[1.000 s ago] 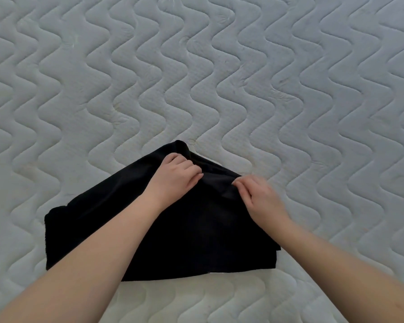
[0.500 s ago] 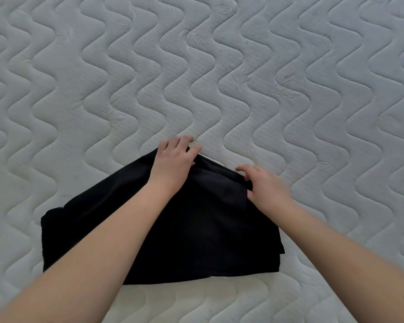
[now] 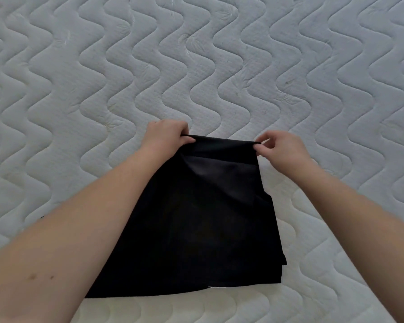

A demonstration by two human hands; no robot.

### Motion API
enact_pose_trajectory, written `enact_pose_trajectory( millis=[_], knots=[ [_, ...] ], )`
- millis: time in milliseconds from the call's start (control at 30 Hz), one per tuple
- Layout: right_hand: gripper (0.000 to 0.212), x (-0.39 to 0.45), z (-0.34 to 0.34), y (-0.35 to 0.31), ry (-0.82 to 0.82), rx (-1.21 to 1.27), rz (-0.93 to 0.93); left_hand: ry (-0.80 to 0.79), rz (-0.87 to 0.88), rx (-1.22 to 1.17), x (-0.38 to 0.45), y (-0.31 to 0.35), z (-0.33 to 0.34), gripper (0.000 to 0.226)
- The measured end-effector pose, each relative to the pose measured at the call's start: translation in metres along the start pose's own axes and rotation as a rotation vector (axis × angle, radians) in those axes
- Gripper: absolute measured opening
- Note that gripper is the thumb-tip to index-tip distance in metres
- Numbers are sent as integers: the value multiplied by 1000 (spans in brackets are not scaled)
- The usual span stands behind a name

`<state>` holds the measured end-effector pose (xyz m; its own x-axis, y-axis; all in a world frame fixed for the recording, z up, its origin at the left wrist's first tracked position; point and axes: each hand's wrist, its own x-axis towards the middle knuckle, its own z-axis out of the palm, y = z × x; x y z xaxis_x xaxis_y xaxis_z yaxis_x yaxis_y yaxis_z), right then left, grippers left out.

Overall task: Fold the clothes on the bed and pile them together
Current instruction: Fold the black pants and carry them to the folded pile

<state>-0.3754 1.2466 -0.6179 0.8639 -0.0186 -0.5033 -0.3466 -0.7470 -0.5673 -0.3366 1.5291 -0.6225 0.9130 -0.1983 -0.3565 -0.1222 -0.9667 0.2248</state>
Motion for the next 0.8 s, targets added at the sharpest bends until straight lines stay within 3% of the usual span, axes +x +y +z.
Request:
enact_pose_trajectory(
  millis=[133,300,433,567,800],
  knots=[
    [7,12,0,-6,41,72,53,-122,-73,-172,11,-6,2,19],
    [8,12,17,-4,133,104,72,-129,-87,-164,13,-4,7,16],
    [21,9,24,-5,76,309,194,-203,-87,-248,10,-7,11,23],
    [32,4,28,-6,-1,251,206,-326,-32,-317,5,-17,10,28],
    [19,-3,33,-14,68,455,229,-274,-115,-335,10,-10,17,24]
  ],
)
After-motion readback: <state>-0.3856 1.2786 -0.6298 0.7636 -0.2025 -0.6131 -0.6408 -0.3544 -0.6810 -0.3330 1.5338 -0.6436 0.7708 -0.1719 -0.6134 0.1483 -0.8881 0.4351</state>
